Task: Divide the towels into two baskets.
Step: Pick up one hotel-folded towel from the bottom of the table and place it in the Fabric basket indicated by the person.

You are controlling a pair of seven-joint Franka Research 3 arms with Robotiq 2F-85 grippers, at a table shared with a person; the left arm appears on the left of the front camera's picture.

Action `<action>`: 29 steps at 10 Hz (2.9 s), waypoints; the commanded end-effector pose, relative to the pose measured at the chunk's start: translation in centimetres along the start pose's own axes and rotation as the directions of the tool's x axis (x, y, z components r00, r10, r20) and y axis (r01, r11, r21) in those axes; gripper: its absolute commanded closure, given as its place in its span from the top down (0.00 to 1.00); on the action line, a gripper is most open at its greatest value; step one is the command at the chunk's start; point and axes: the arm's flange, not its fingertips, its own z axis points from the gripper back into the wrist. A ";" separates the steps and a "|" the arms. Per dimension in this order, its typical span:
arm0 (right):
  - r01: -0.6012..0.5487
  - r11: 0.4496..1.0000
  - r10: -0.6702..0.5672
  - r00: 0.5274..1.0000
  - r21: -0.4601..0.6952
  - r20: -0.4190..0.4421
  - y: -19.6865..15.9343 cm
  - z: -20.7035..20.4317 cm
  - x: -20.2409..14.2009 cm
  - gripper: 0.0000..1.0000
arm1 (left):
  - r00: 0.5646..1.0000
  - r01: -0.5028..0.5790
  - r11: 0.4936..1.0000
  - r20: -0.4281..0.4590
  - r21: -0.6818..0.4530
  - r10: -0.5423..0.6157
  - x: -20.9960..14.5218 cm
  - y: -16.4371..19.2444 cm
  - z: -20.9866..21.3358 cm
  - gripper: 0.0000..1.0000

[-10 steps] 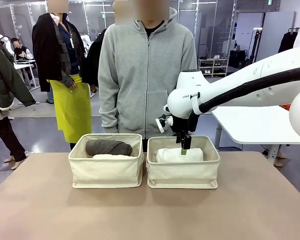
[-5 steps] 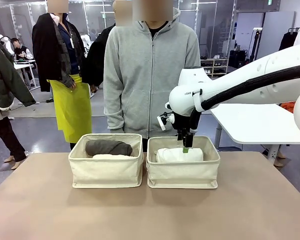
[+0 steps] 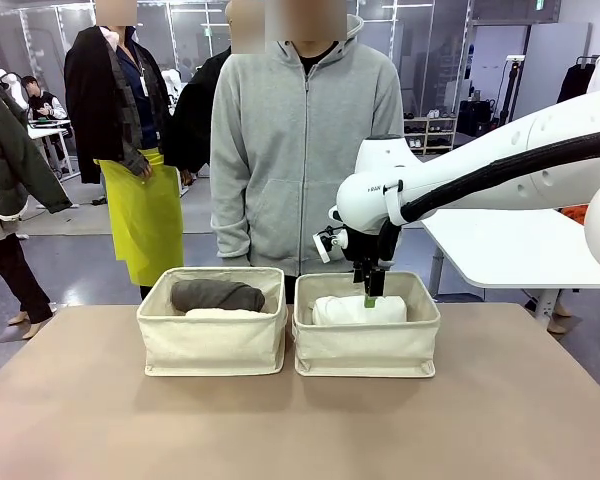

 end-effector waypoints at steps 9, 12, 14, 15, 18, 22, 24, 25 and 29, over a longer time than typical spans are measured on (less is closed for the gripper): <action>0.256 0.966 -0.256 0.951 0.020 0.171 10.5 7.9 -8.5 1.00 | 1.000 0.001 1.000 -0.007 -0.004 -0.001 -0.3 -0.3 0.2 1.00; 0.519 0.817 -0.571 0.786 0.250 0.235 15.1 9.2 -17.1 1.00 | 1.000 0.001 1.000 -0.007 -0.004 -0.001 -0.3 -0.3 0.2 1.00; 0.492 0.697 -0.694 0.644 0.522 0.321 17.7 8.1 -23.7 1.00 | 1.000 0.001 1.000 -0.007 -0.004 -0.001 -0.3 -0.3 0.2 1.00; 0.467 0.653 -0.740 0.561 0.596 0.370 19.2 7.3 -26.5 1.00 | 1.000 0.001 1.000 -0.007 -0.004 -0.001 -0.3 -0.3 0.2 1.00; 0.440 0.435 -0.900 0.223 0.785 0.374 27.0 3.9 -35.9 1.00 | 1.000 0.001 1.000 -0.007 -0.004 -0.001 -0.3 -0.3 0.2 1.00; 0.322 0.172 -0.934 -0.248 0.931 0.258 41.0 -2.0 -45.2 1.00 | 1.000 0.001 1.000 -0.007 -0.004 -0.001 -0.3 -0.3 0.2 1.00; 0.281 0.155 -0.921 -0.304 0.947 0.241 44.3 -2.7 -46.8 1.00 | 1.000 0.001 1.000 -0.007 -0.004 -0.001 -0.3 -0.3 0.2 1.00; 0.324 0.187 -0.922 -0.269 0.927 0.280 43.6 -2.1 -47.1 1.00 | 1.000 0.001 1.000 -0.007 -0.004 -0.001 -0.3 -0.3 0.2 1.00; 0.304 0.107 -0.937 -0.288 0.947 0.198 45.2 -3.0 -47.0 1.00 | 1.000 0.001 1.000 -0.007 -0.004 -0.001 -0.3 -0.3 0.2 1.00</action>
